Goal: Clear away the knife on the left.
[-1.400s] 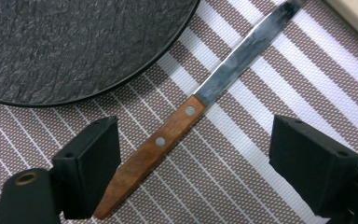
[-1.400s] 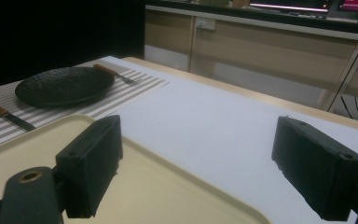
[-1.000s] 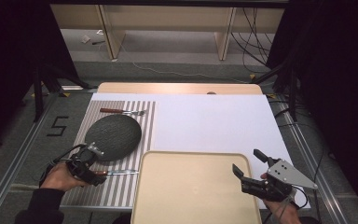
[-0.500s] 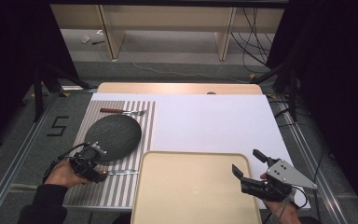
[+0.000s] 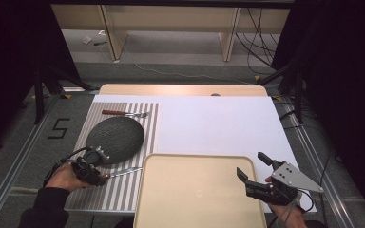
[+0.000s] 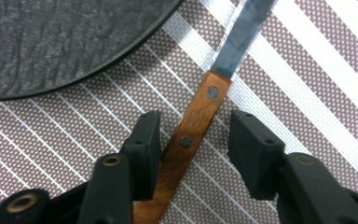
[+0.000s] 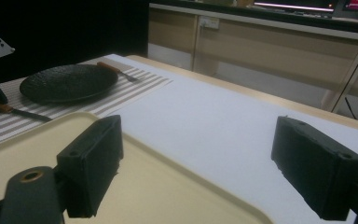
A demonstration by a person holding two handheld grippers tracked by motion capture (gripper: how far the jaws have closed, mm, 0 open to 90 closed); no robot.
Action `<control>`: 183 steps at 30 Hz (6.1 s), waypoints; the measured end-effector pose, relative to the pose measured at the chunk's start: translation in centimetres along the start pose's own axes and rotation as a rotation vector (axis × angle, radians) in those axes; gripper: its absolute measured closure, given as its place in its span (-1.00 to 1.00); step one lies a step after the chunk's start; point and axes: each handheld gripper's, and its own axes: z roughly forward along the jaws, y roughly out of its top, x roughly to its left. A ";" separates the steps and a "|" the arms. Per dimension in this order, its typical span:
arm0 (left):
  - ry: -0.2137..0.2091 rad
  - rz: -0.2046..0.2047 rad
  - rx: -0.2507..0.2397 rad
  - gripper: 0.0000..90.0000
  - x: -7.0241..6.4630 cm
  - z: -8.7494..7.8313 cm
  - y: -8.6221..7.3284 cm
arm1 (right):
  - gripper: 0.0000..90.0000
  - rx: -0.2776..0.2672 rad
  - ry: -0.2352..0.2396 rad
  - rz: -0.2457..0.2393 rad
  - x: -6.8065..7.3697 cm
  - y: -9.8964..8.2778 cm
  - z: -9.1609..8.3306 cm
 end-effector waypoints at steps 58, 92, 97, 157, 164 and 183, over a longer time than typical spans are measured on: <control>-0.035 -0.017 -0.105 0.69 -3.9 -3.6 1.4 | -0.61 -0.003 0.001 -0.004 -0.1 0.1 -0.1; -0.141 0.171 -0.130 0.69 -13.5 -3.0 6.1 | -0.60 -0.004 0.002 -0.005 -0.1 0.1 -0.1; -0.149 0.181 -0.129 0.69 -14.3 -2.4 6.6 | -0.60 -0.004 0.002 -0.005 -0.1 0.0 -0.1; -0.118 0.254 -0.268 -0.53 -19.3 -0.6 8.4 | -0.59 0.000 0.010 -0.009 0.0 0.0 -0.1; -0.115 0.303 -0.266 -0.06 -19.8 -0.2 8.9 | -0.59 0.001 0.012 -0.010 0.0 0.0 -0.1; -0.081 0.432 -0.185 0.98 -21.5 1.4 9.5 | -0.59 0.003 0.016 -0.011 0.0 0.0 -0.1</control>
